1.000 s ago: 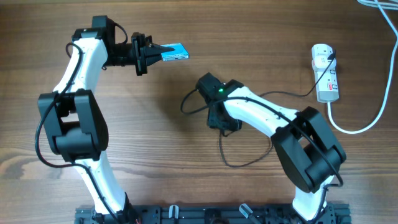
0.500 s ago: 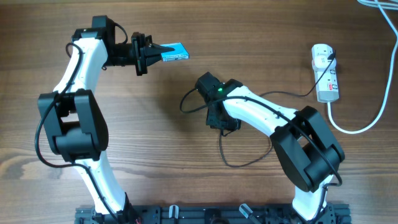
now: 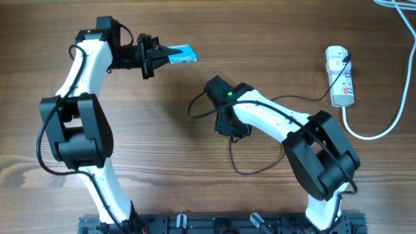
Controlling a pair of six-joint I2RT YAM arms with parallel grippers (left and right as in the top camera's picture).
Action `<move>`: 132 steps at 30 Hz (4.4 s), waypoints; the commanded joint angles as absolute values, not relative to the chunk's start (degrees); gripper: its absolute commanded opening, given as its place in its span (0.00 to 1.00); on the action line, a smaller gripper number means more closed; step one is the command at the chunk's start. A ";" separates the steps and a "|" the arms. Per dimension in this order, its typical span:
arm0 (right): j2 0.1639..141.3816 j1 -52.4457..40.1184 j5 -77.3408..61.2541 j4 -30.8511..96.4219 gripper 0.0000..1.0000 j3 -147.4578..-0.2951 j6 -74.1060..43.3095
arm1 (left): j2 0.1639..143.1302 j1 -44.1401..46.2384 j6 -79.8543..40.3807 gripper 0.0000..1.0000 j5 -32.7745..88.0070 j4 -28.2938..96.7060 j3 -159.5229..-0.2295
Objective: Plug charger to phone and switch on socket
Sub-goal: 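Lower the right gripper and grasp the black USB-C plug, then lift the plug with the right gripper toward the phone's bottom port, then push the plug into the phone's bottom port with the right gripper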
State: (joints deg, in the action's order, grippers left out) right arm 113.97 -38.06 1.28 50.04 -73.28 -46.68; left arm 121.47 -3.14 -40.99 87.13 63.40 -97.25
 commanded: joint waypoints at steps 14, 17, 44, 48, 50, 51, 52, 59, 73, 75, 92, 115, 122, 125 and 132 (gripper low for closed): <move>116.81 -38.02 1.45 50.57 0.11 -72.64 -47.33 | 119.57 -3.51 -39.62 0.04 90.17 63.42 -98.06; 116.79 -38.02 1.45 50.54 0.11 -72.64 -47.33 | 119.57 -3.51 -39.62 0.04 90.17 63.42 -98.06; 116.79 -38.02 -1.56 52.31 0.18 -72.64 -49.25 | 119.57 -3.51 -39.62 0.04 90.17 63.42 -98.06; 116.79 -38.02 -1.28 51.79 0.15 -72.64 -49.50 | 119.57 -3.51 -39.62 0.04 90.17 63.42 -98.06; 116.79 -38.02 -0.93 51.64 0.13 -72.64 -49.52 | 119.57 -3.51 -39.62 0.04 90.17 63.42 -98.06; 116.79 -38.02 -0.84 51.64 0.12 -72.64 -49.52 | 119.57 -3.51 -39.62 0.04 90.17 63.42 -98.06; 116.79 -38.02 -0.67 51.64 0.12 -72.64 -49.50 | 119.57 -3.51 -39.62 0.04 90.17 63.44 -98.06; 116.79 -38.02 0.99 50.78 0.11 -72.64 -49.32 | 119.57 -3.51 -39.62 0.04 90.17 63.42 -98.06; 108.77 -37.87 1.93 53.93 0.04 -75.00 -41.67 | 119.57 -3.49 -39.16 0.04 87.66 60.31 -98.06; 103.39 -37.87 1.89 56.66 0.04 -75.00 -39.66 | 119.57 -3.49 -39.07 0.04 86.35 57.12 -98.06; 78.56 -37.93 -16.88 59.31 0.04 -75.00 -26.70 | 119.57 -0.64 -25.02 0.04 85.60 44.31 -98.06; 84.77 -38.02 -14.81 55.46 0.05 -74.98 -27.46 | 119.57 10.61 -9.19 0.04 69.82 49.58 -98.06; 87.42 -38.02 -12.62 52.51 0.05 -74.98 -29.12 | 119.57 10.81 -2.50 0.04 76.99 52.47 -98.06; 88.75 -38.02 -12.45 52.10 0.04 -74.98 -30.44 | 119.57 10.83 1.37 0.04 76.86 56.25 -98.06; 89.47 -37.98 -12.45 48.95 0.05 -74.98 -31.62 | 119.57 10.83 6.26 0.04 74.41 59.92 -98.06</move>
State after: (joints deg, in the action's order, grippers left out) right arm 88.79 -38.06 -13.41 49.91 -74.30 -30.20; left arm 121.47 10.50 2.90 73.76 59.66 -97.25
